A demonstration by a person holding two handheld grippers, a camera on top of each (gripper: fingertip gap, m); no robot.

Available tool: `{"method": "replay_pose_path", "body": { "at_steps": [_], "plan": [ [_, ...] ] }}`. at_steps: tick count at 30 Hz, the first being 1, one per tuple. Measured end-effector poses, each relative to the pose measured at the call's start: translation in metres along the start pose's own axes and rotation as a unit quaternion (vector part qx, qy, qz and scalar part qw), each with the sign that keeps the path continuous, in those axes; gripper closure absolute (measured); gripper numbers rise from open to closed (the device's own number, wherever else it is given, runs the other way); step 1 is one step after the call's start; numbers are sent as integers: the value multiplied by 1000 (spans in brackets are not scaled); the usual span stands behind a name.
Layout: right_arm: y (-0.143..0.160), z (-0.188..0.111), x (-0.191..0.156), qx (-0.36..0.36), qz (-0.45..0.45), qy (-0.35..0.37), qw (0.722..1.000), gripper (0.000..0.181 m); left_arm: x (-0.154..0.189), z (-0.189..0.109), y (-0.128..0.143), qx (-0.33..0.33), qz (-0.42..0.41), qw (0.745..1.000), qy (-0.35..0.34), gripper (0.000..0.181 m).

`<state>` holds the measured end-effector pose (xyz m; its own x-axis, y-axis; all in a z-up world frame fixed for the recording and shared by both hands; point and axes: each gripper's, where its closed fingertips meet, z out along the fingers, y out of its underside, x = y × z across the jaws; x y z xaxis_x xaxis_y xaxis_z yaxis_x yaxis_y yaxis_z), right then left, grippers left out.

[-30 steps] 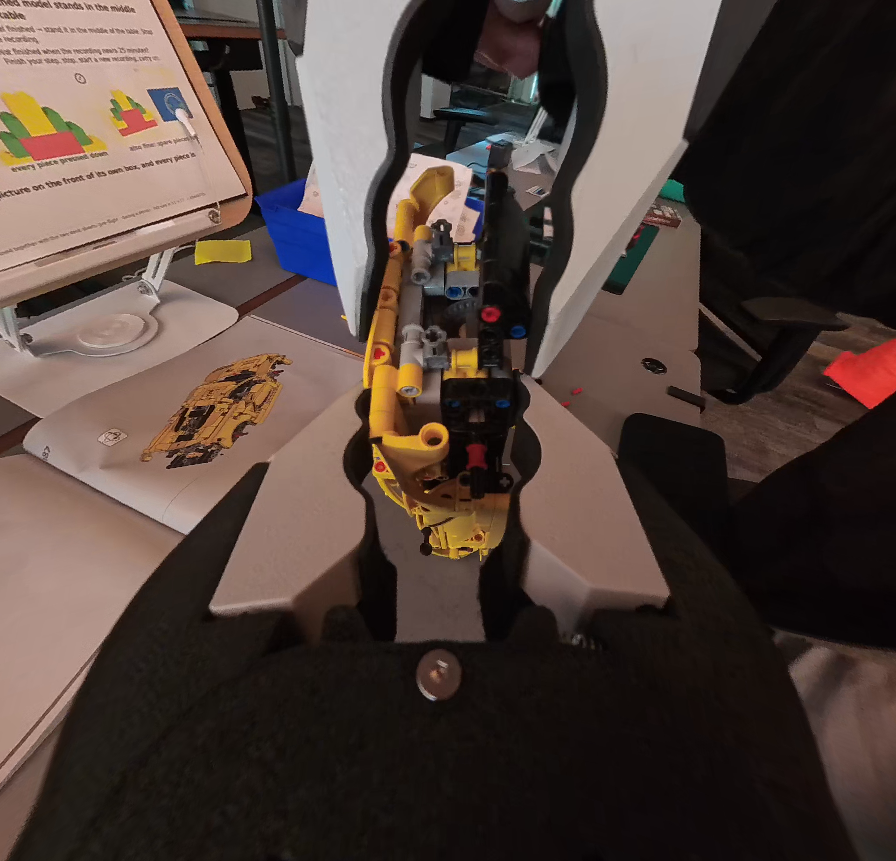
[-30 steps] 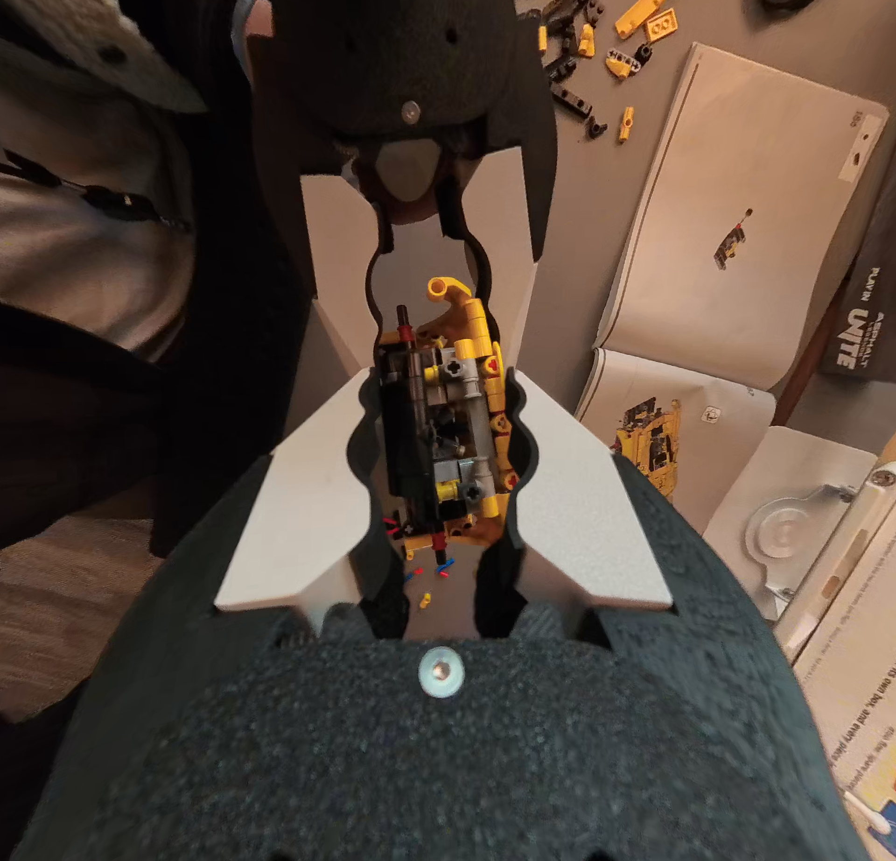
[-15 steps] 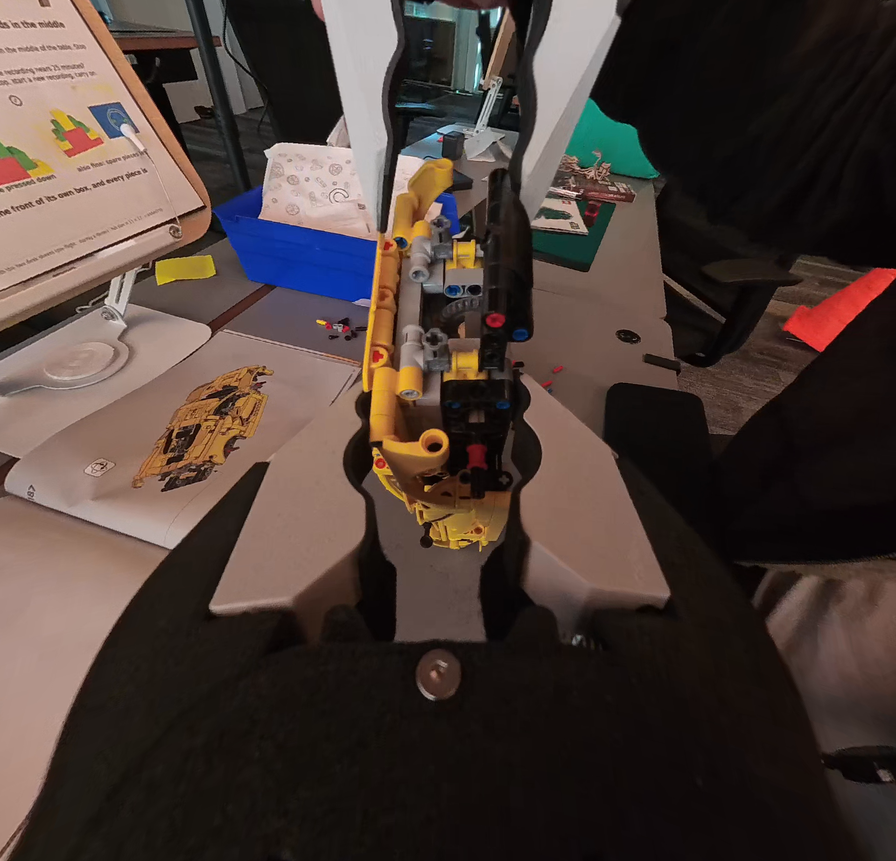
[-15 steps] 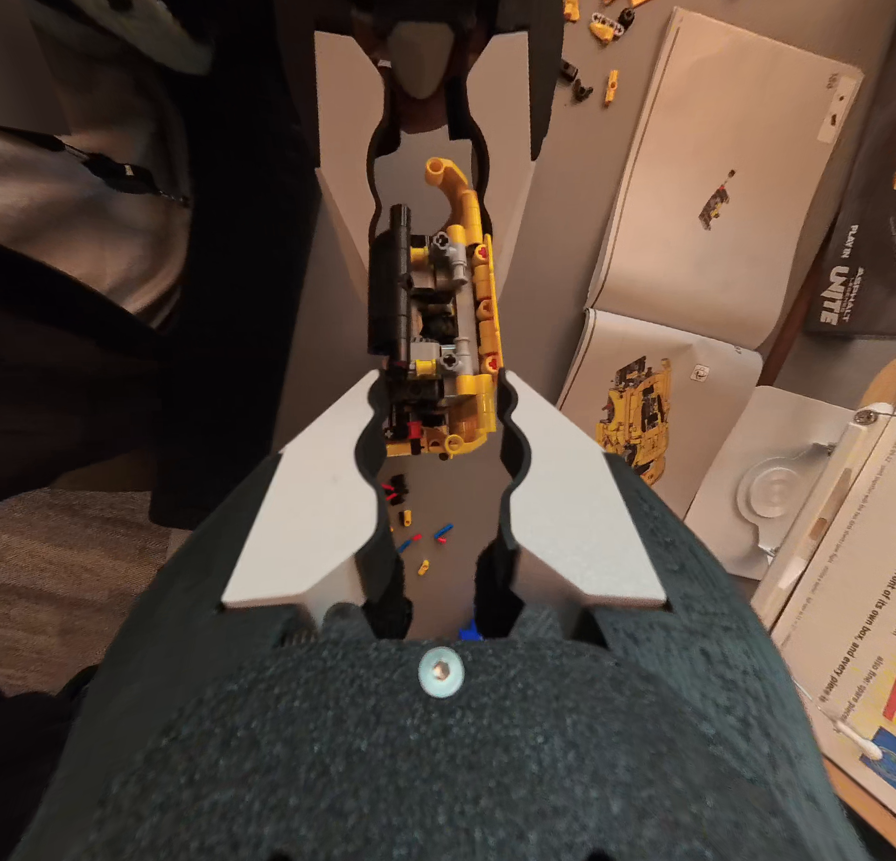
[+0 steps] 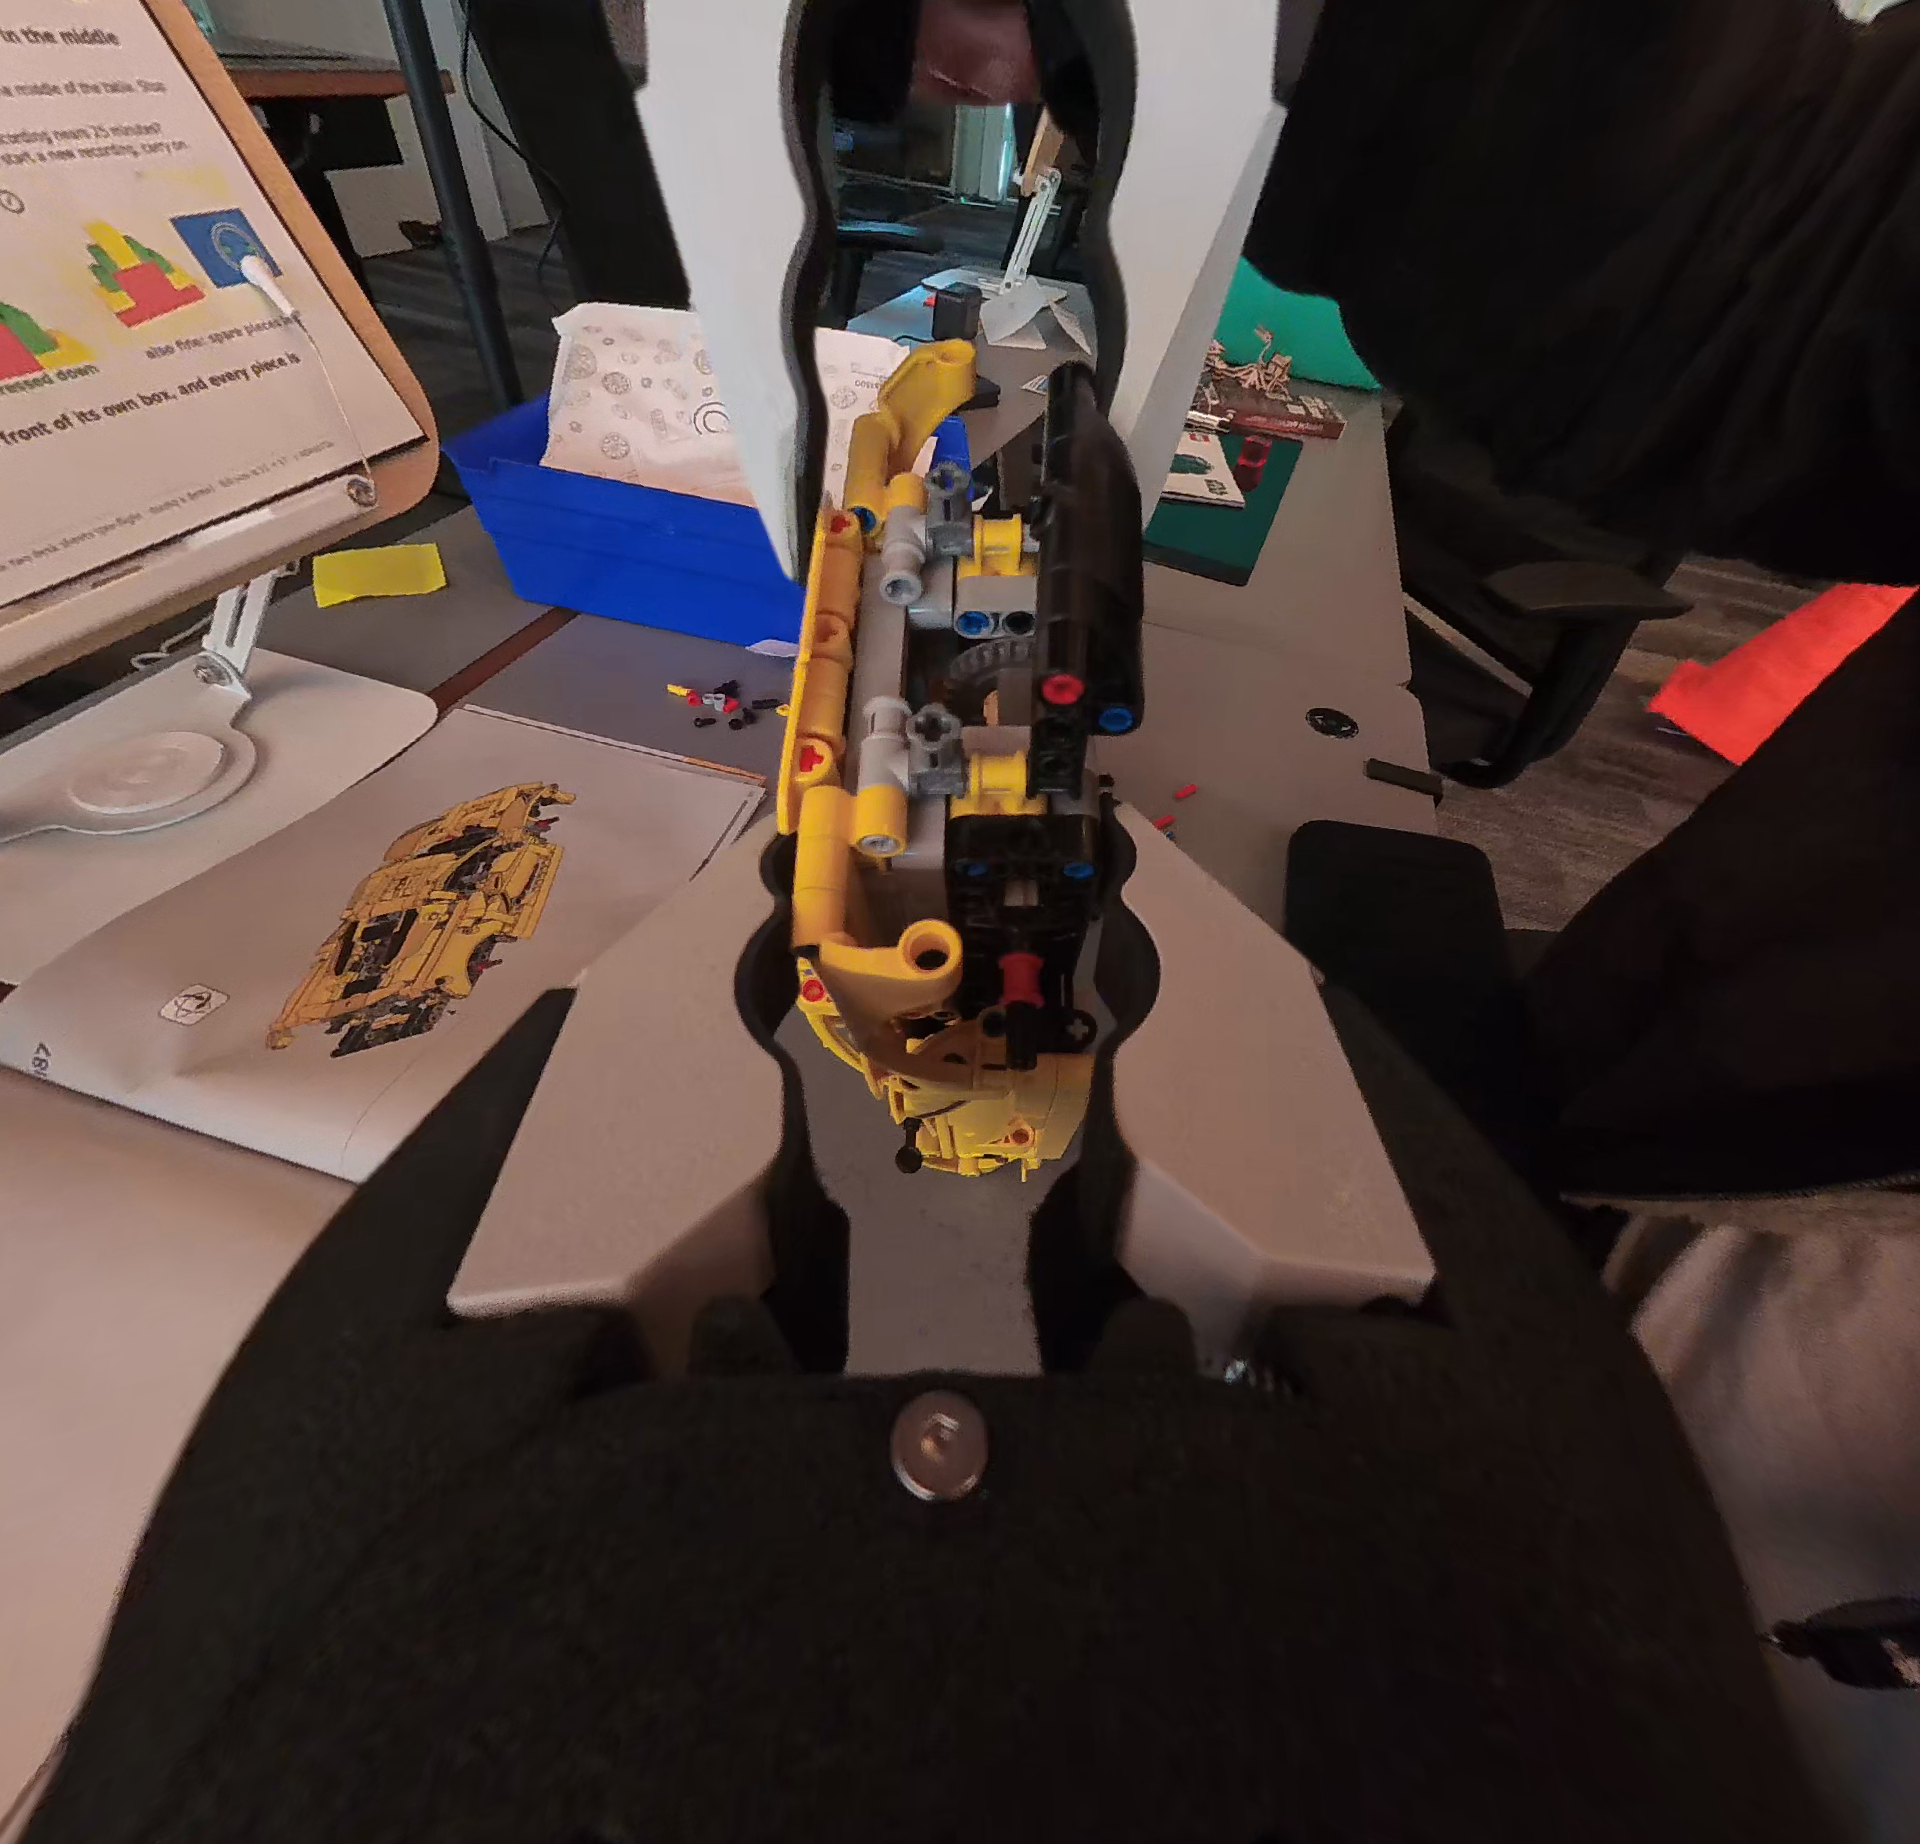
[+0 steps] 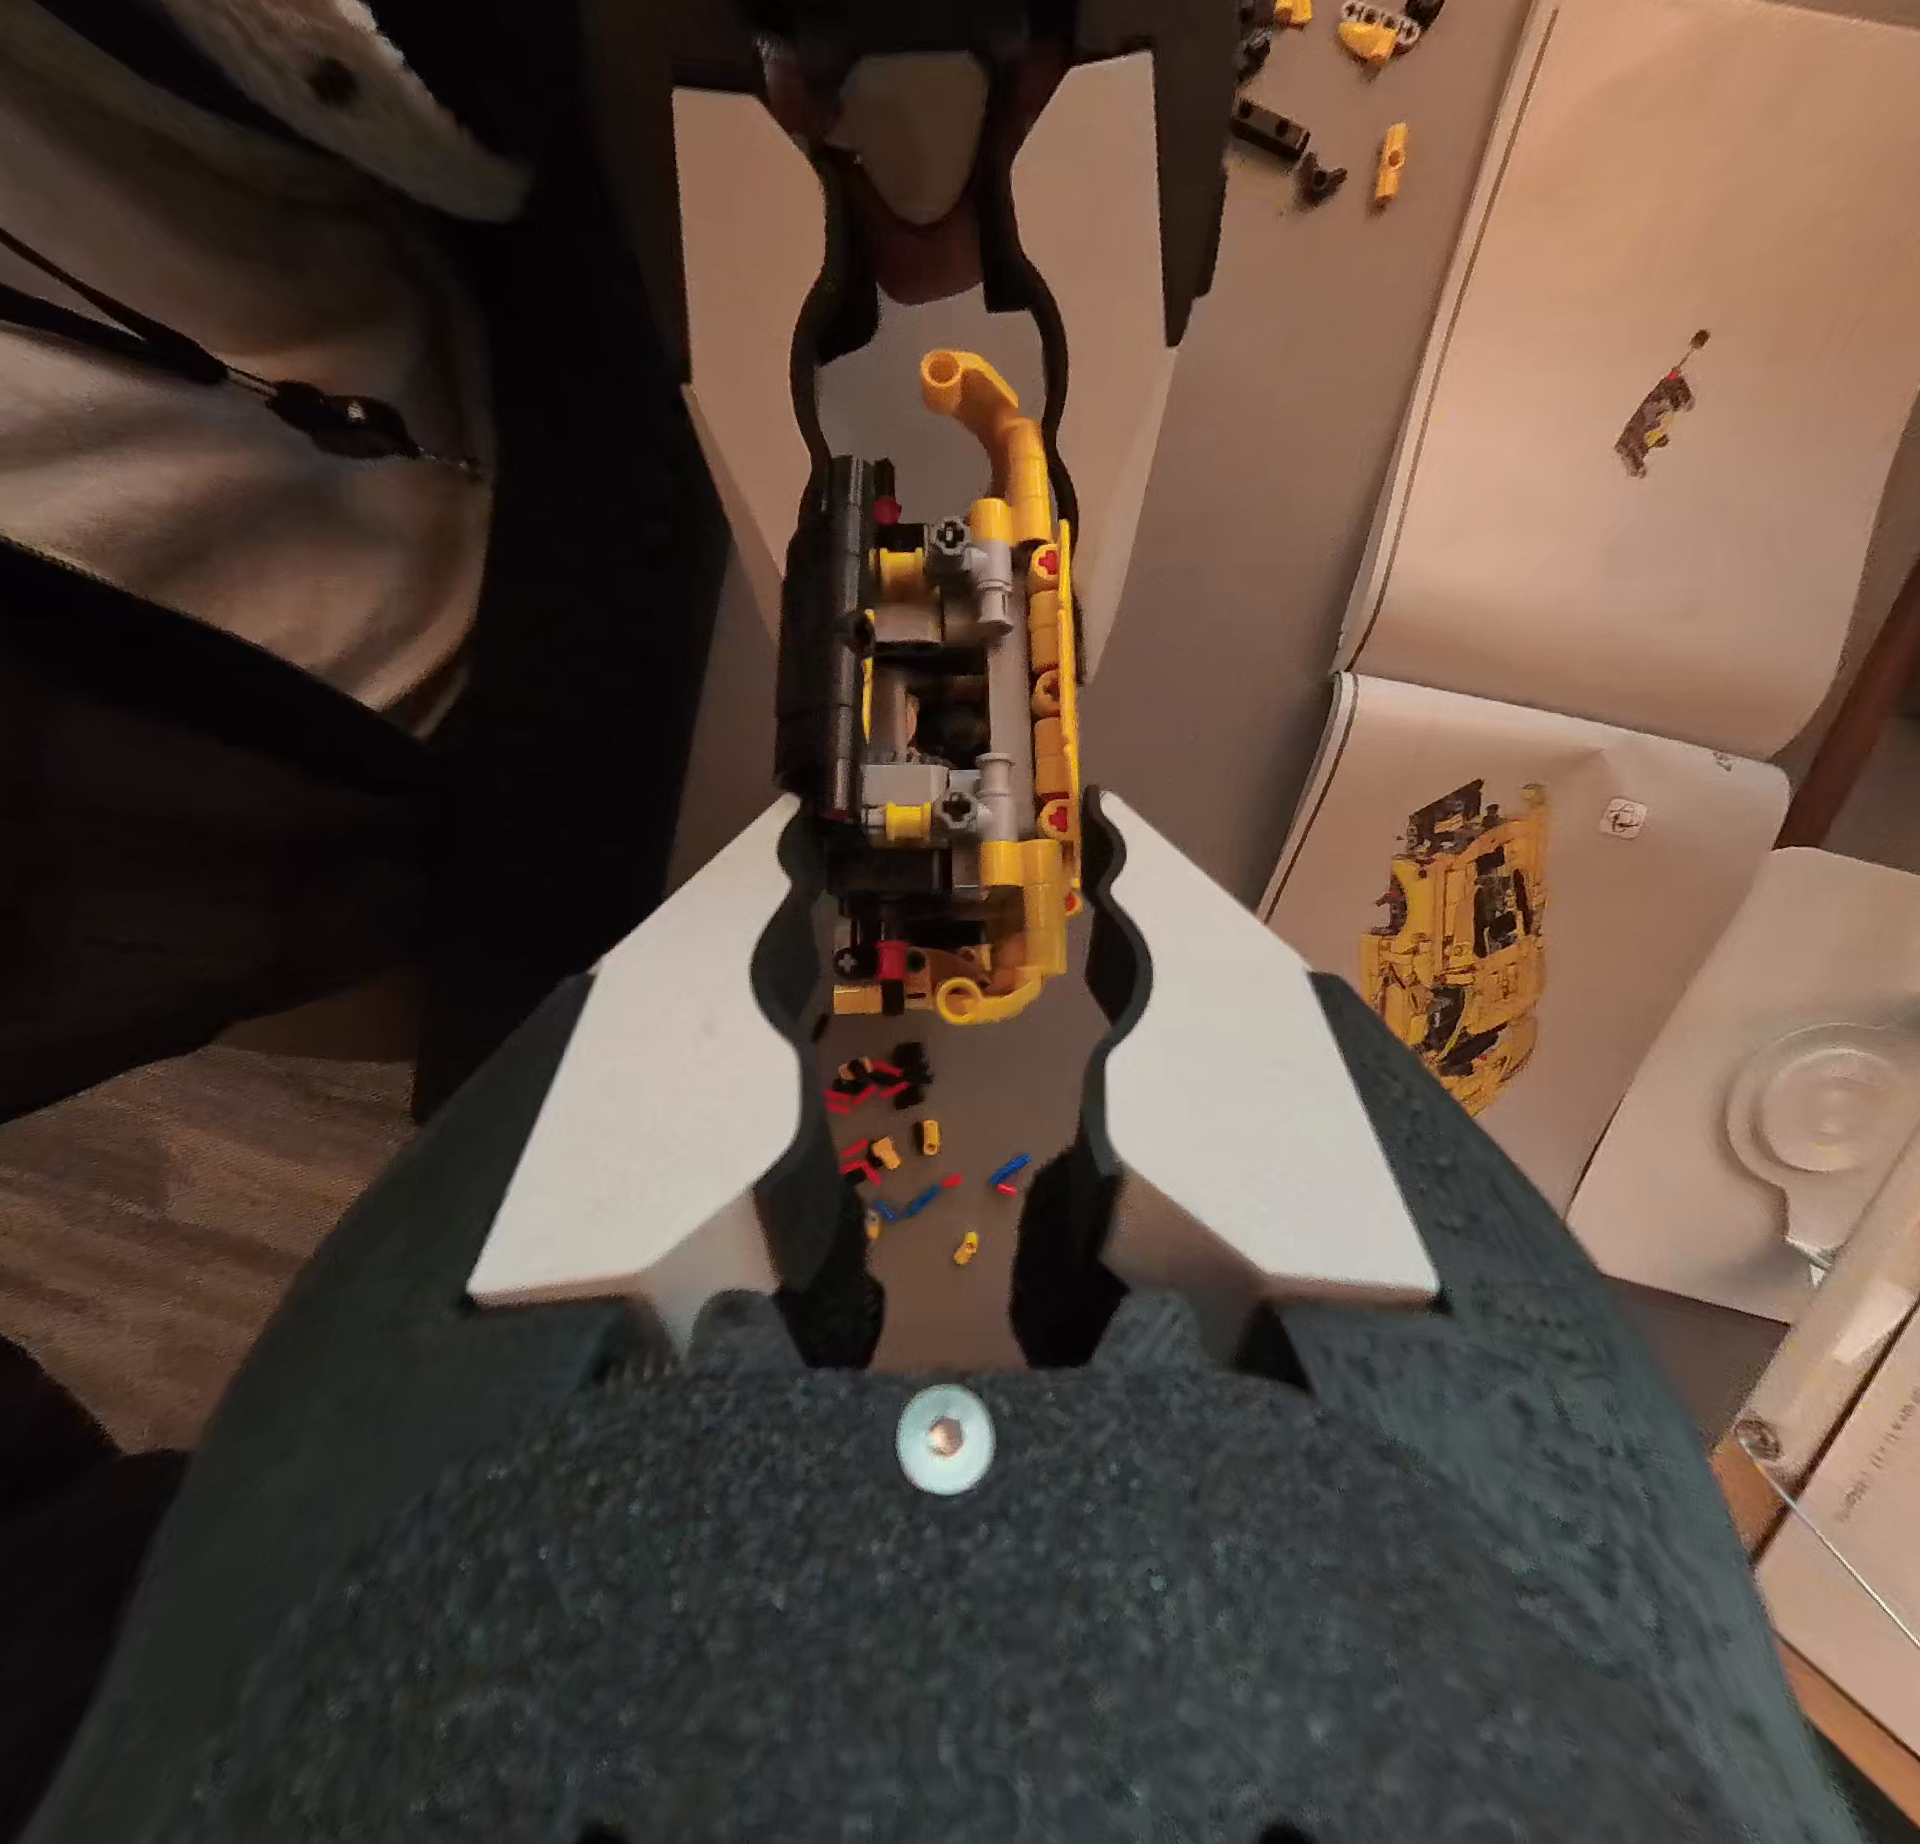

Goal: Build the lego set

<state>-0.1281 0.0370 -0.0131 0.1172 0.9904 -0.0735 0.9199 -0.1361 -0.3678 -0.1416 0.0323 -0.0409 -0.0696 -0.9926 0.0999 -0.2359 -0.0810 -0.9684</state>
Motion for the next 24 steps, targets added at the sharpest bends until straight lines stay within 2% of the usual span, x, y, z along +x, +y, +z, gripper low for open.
{"method": "replay_pose_path", "body": {
  "at_steps": [12,17,18,20,21,24],
  "plan": [
    [3,-2,-2,10,-19,-6,1000,136,3,3,-2,-3,10,1000,-4,126],
    [-1,0,1,49,0,-14,999,135,0,1,0,6,-2,1000,8,126],
    [-2,0,0,59,-8,-7,998,132,-1,-1,1,10,-2,1000,12,126],
    [-2,-5,1,86,-14,32,996,94,-3,-3,3,18,-6,1000,16,126],
    [-1,-10,2,109,-12,51,993,95,-5,-4,3,22,-10,1000,18,126],
    [-3,-15,2,244,43,59,967,116,-9,-7,5,30,-21,999,21,126]
  ]
}}
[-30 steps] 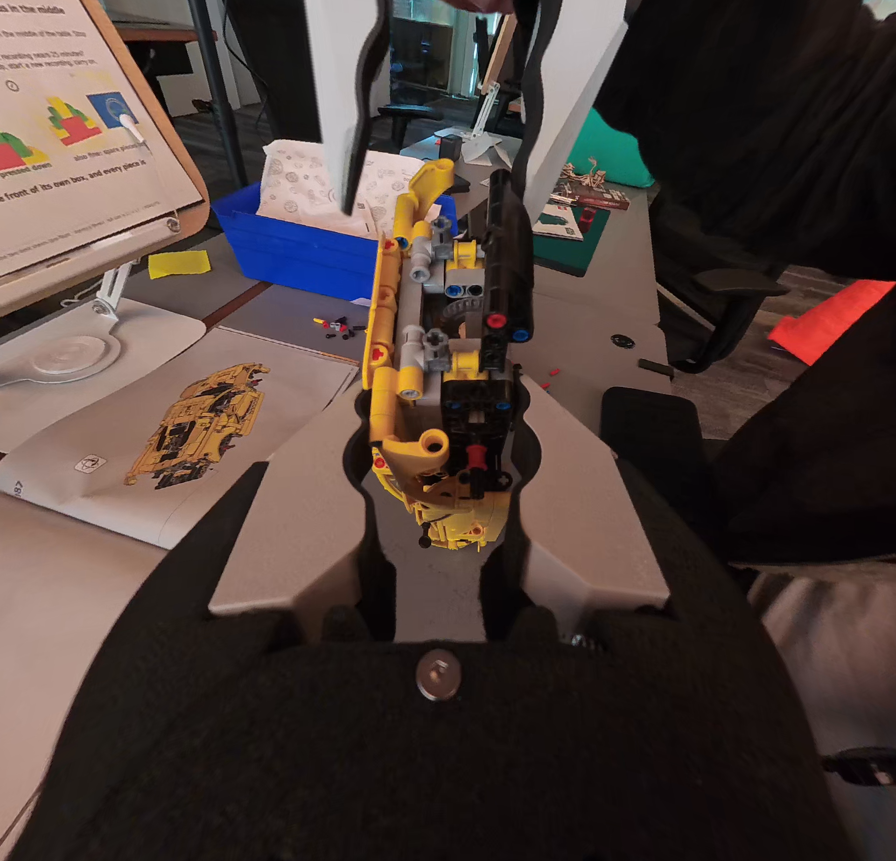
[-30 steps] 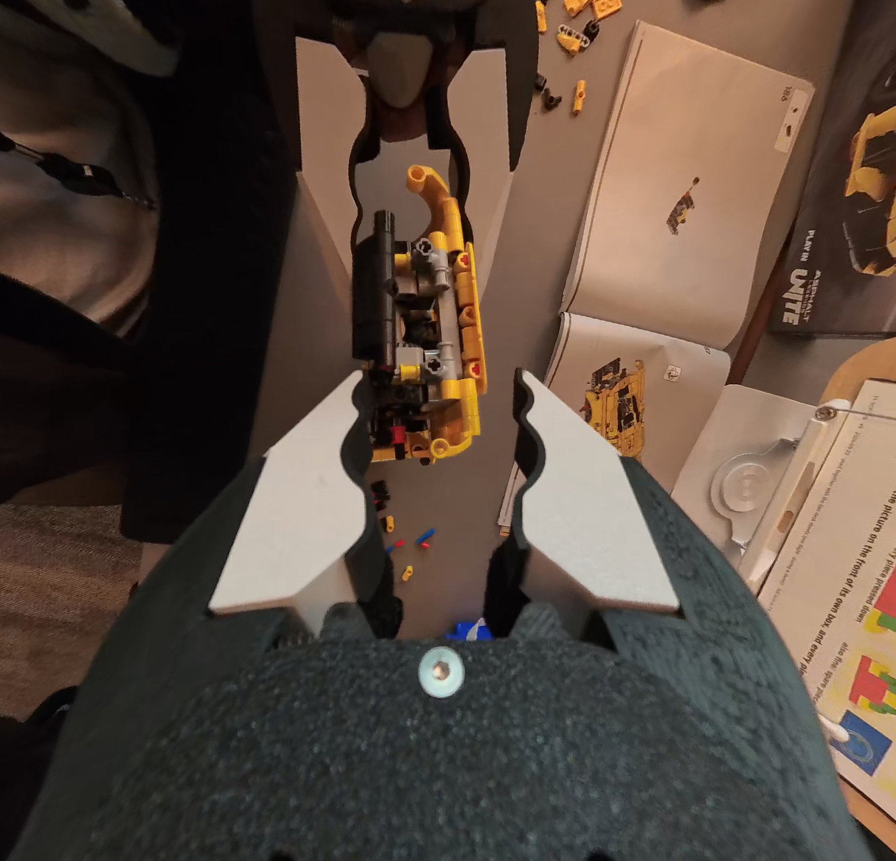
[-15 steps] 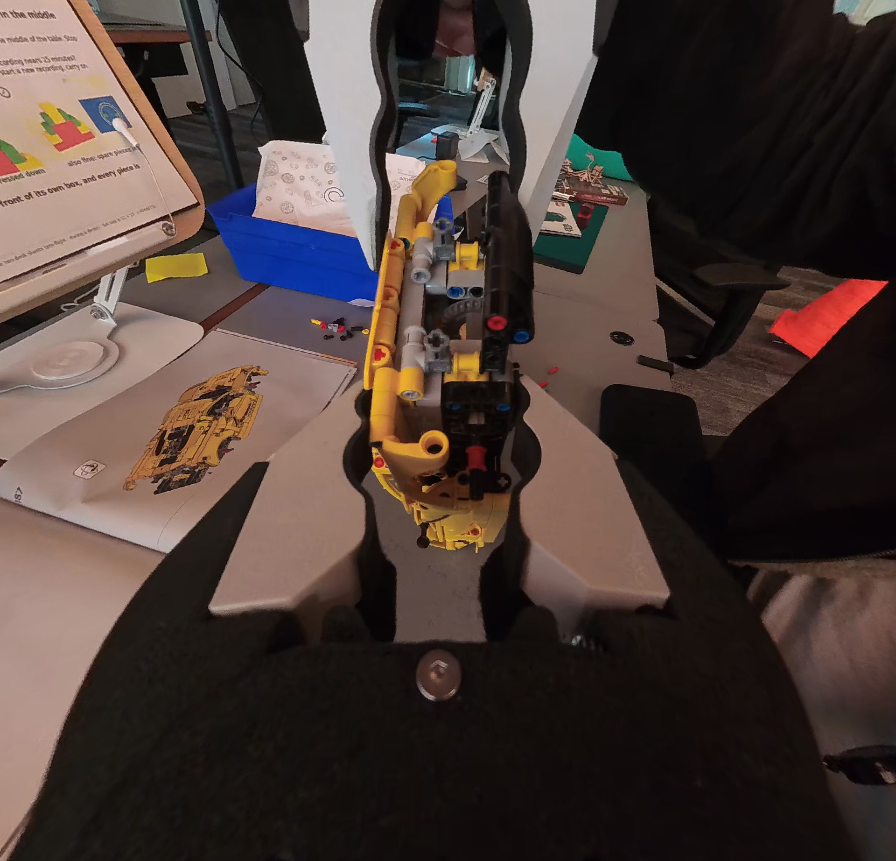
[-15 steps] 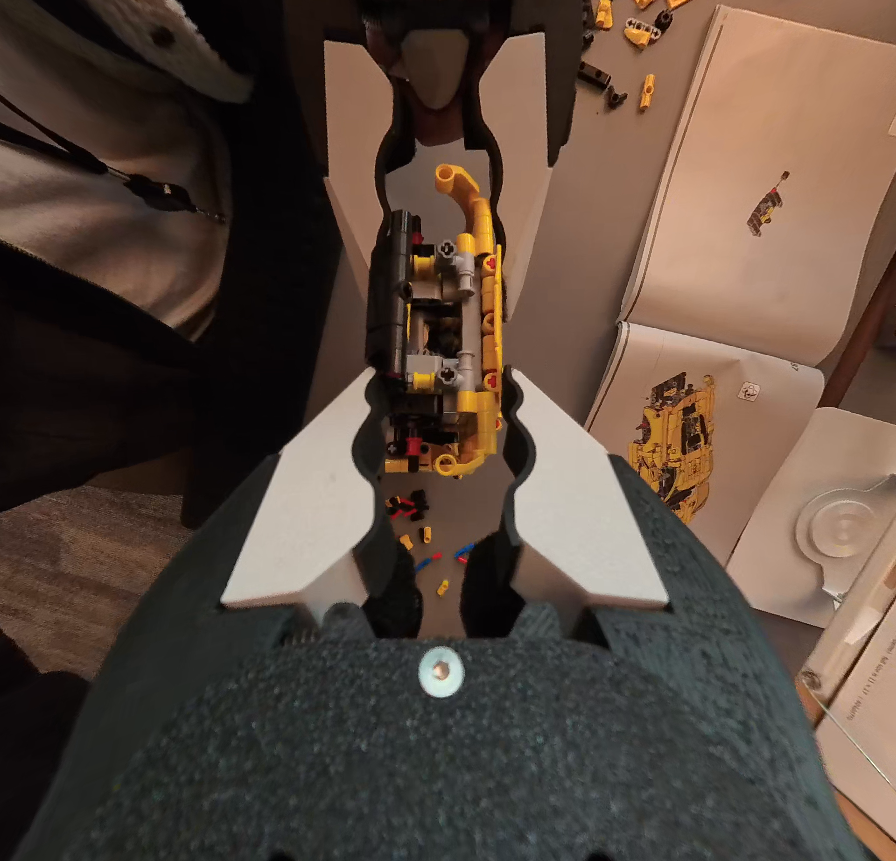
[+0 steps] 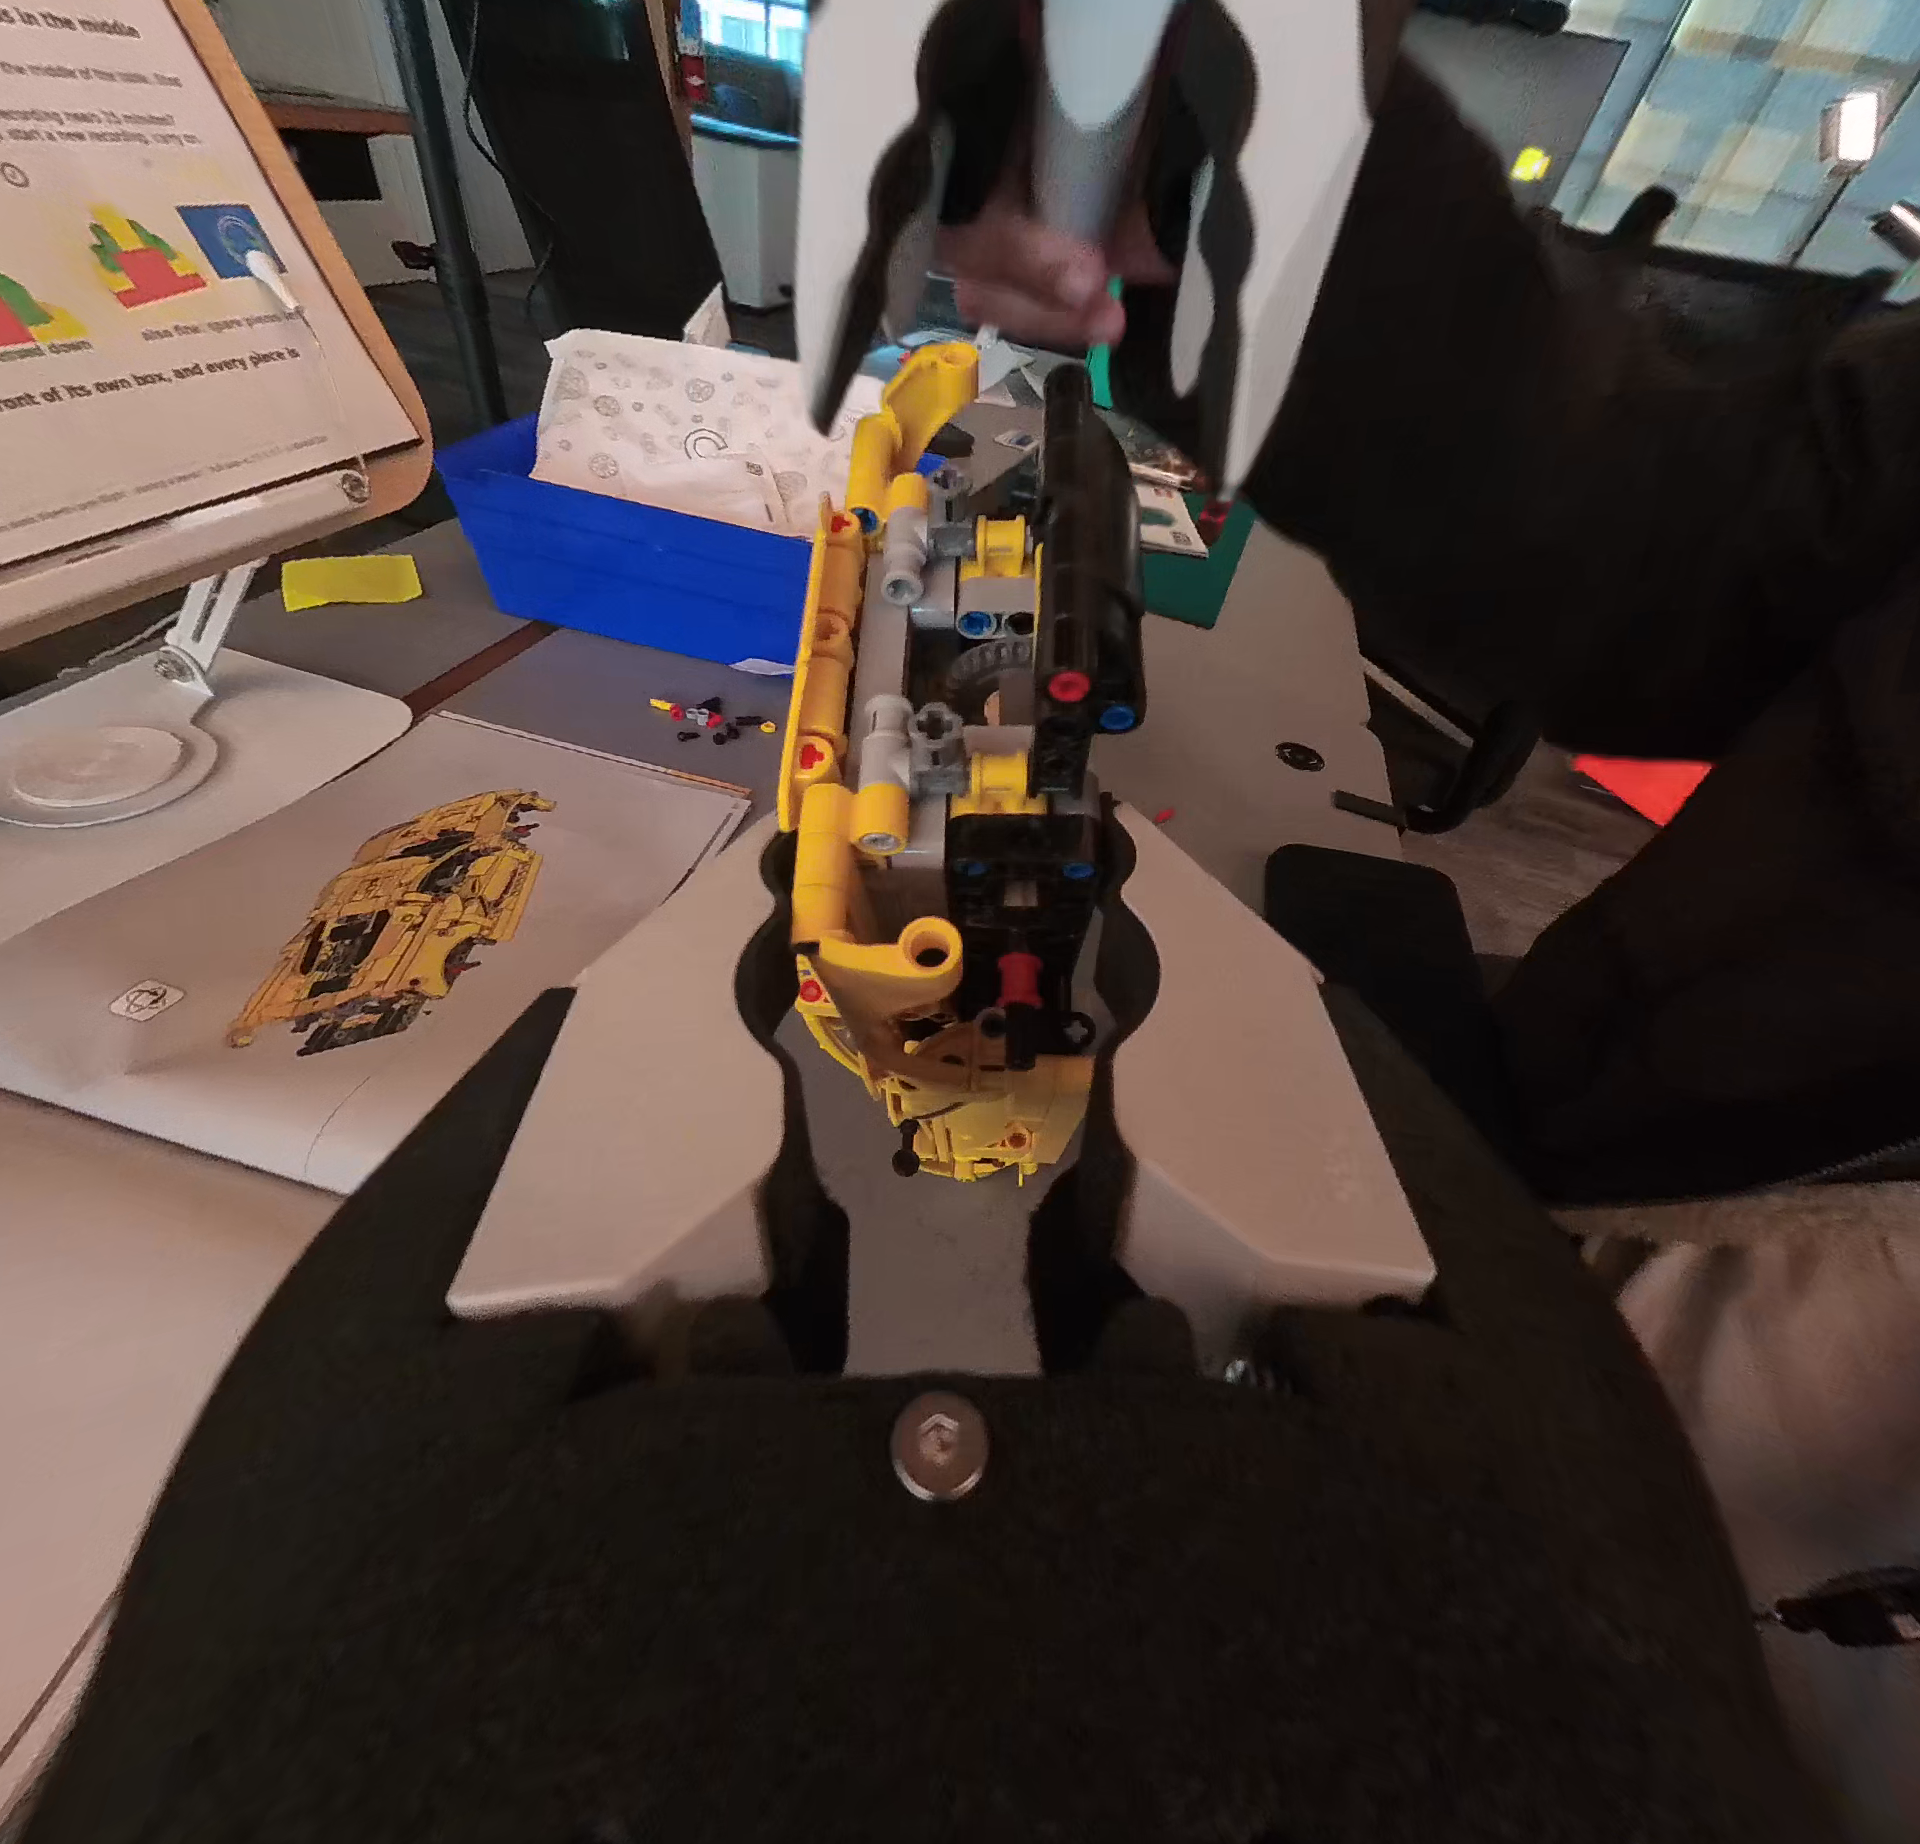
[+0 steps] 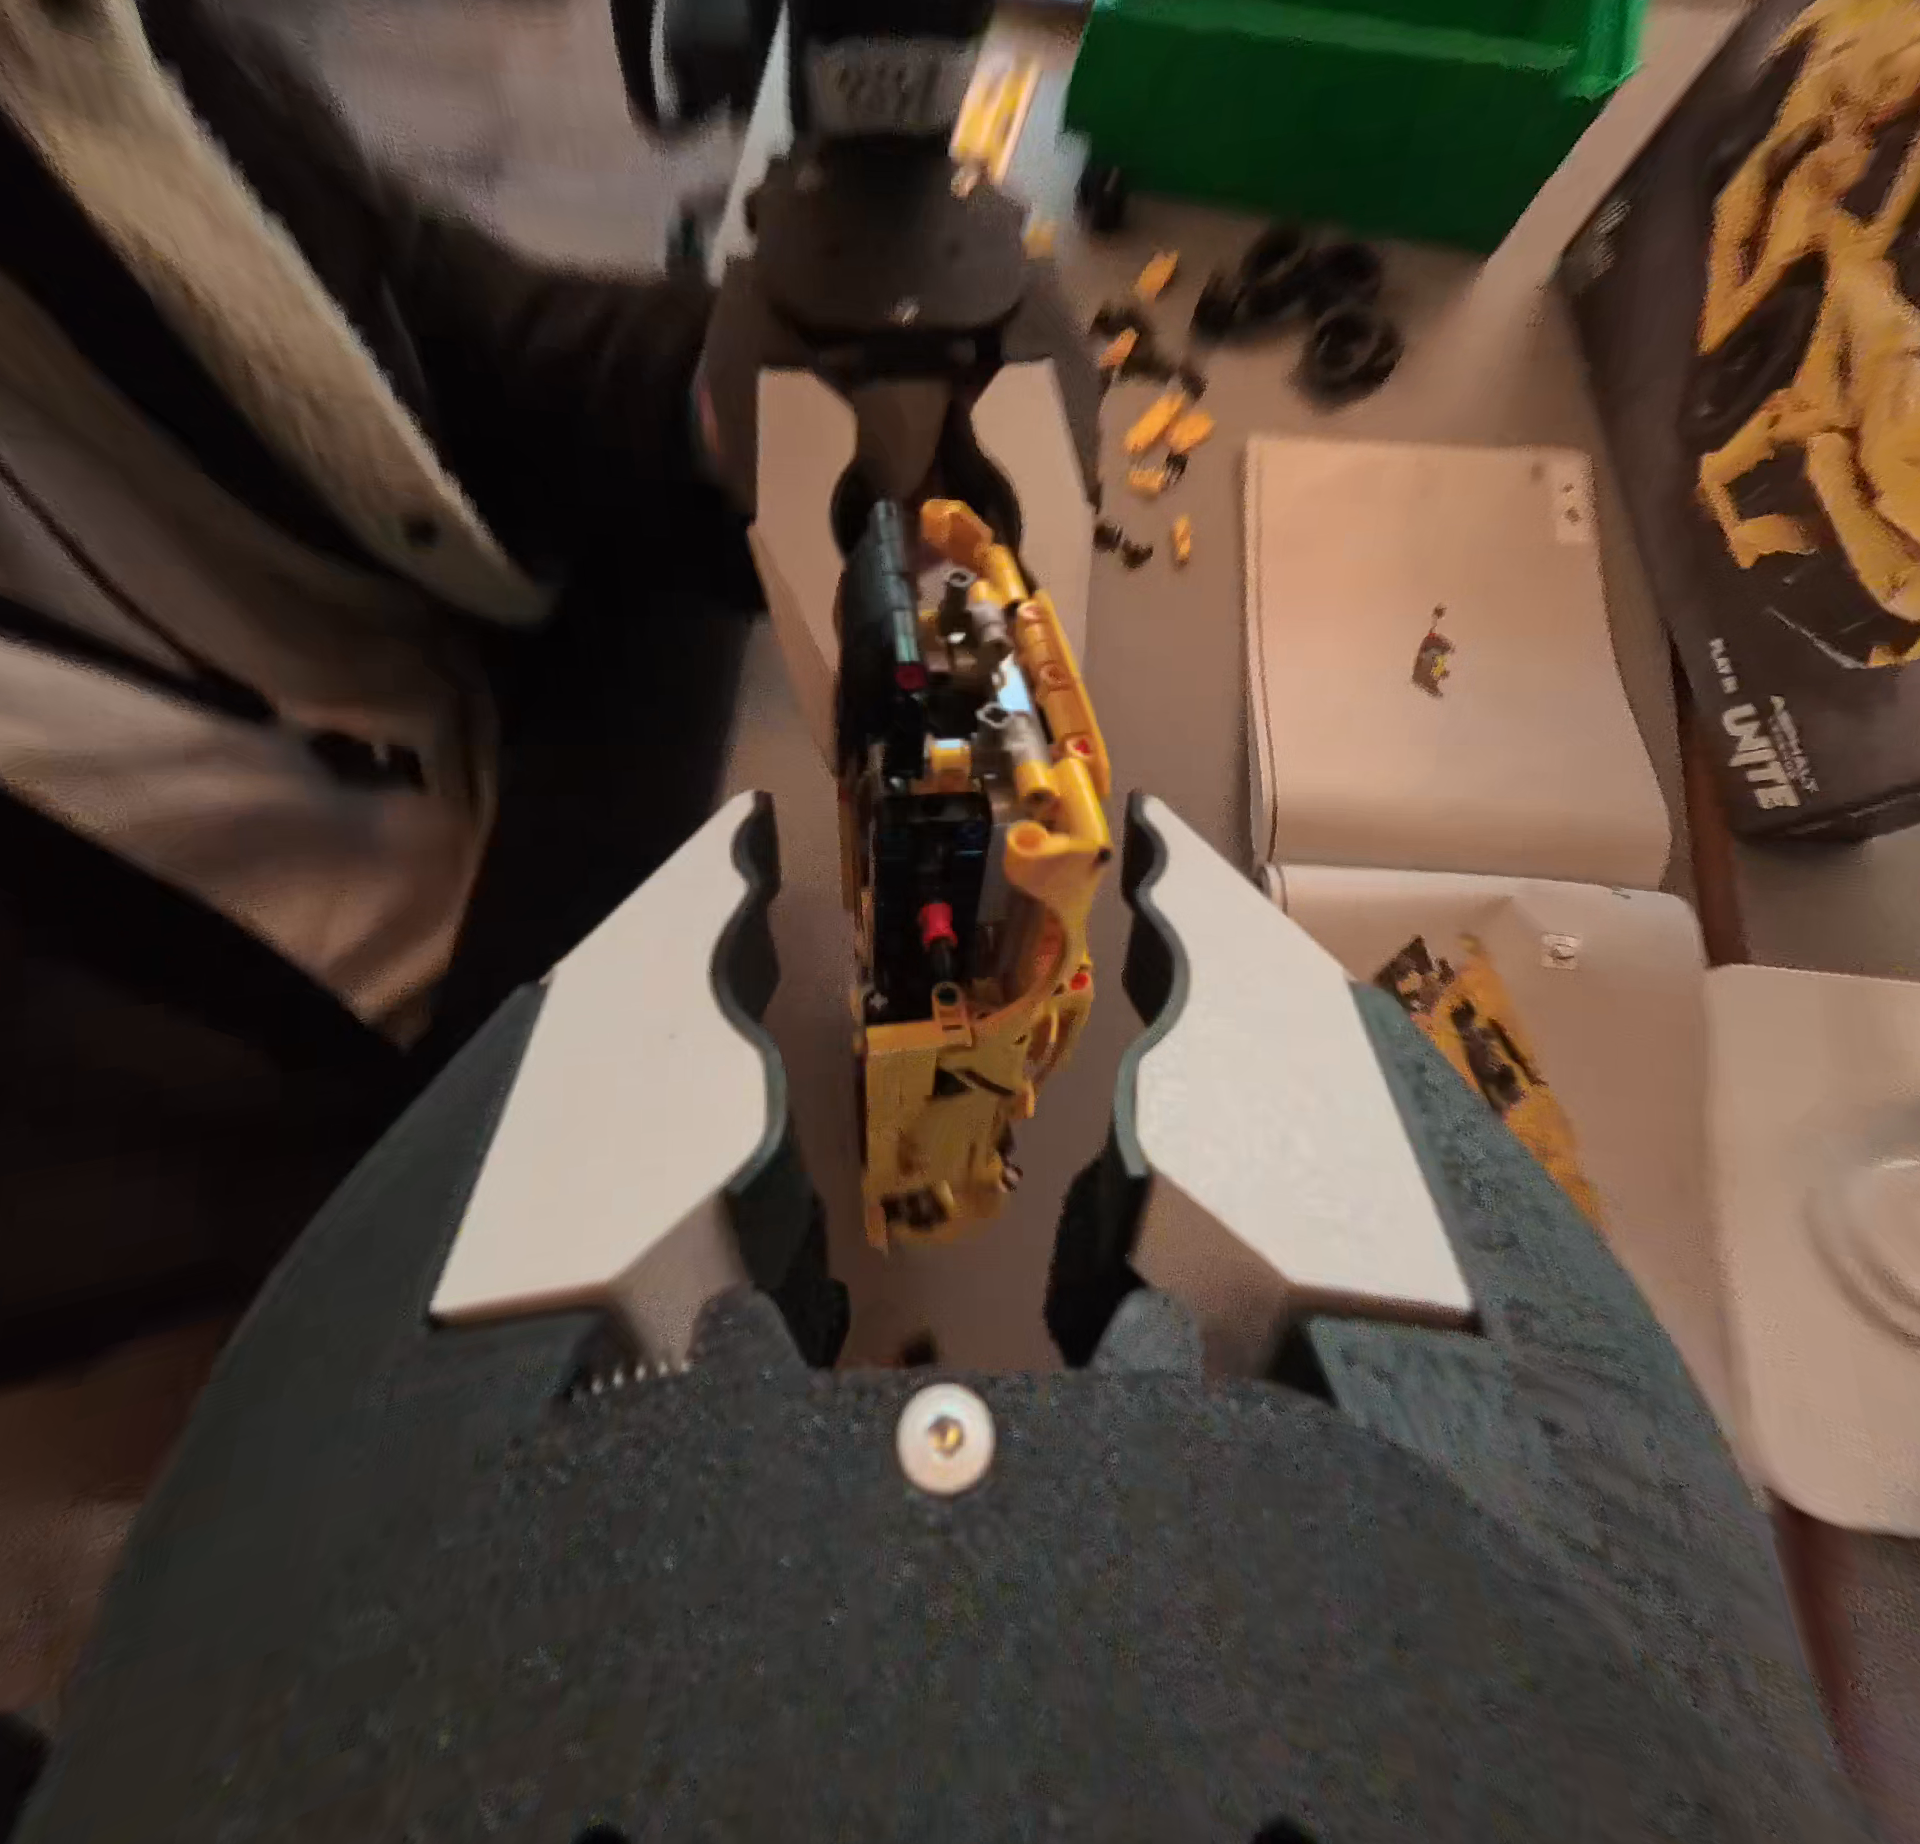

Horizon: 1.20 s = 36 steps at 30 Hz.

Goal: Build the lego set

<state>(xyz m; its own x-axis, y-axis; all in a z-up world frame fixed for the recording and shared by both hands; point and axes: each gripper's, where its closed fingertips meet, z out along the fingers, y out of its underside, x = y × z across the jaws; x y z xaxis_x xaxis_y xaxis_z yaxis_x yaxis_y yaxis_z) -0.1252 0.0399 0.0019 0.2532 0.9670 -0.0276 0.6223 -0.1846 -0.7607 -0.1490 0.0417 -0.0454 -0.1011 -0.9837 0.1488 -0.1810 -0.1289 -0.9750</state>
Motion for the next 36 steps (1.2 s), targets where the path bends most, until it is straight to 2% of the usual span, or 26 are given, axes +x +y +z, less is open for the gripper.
{"method": "replay_pose_path", "body": {
  "at_steps": [2,4,7,14,31,34,36],
  "plan": [
    [1,1,3,99,68,0,993,117,0,-1,0,3,-1,1000,3,126],
    [-2,-1,7,207,109,2,972,119,0,0,0,2,-1,1000,2,126],
    [-1,4,5,275,115,5,955,120,3,2,-1,-3,3,1000,0,126],
    [-1,12,-1,293,74,20,953,132,11,4,-1,-17,16,1000,-7,126],
    [3,3,-13,322,75,21,944,139,22,9,-3,-29,43,999,-18,127],
    [3,3,-14,322,55,39,944,138,22,9,-3,-28,39,999,-17,127],
    [1,2,-13,343,62,32,937,136,22,9,-3,-24,40,999,-17,127]
  ]
}}
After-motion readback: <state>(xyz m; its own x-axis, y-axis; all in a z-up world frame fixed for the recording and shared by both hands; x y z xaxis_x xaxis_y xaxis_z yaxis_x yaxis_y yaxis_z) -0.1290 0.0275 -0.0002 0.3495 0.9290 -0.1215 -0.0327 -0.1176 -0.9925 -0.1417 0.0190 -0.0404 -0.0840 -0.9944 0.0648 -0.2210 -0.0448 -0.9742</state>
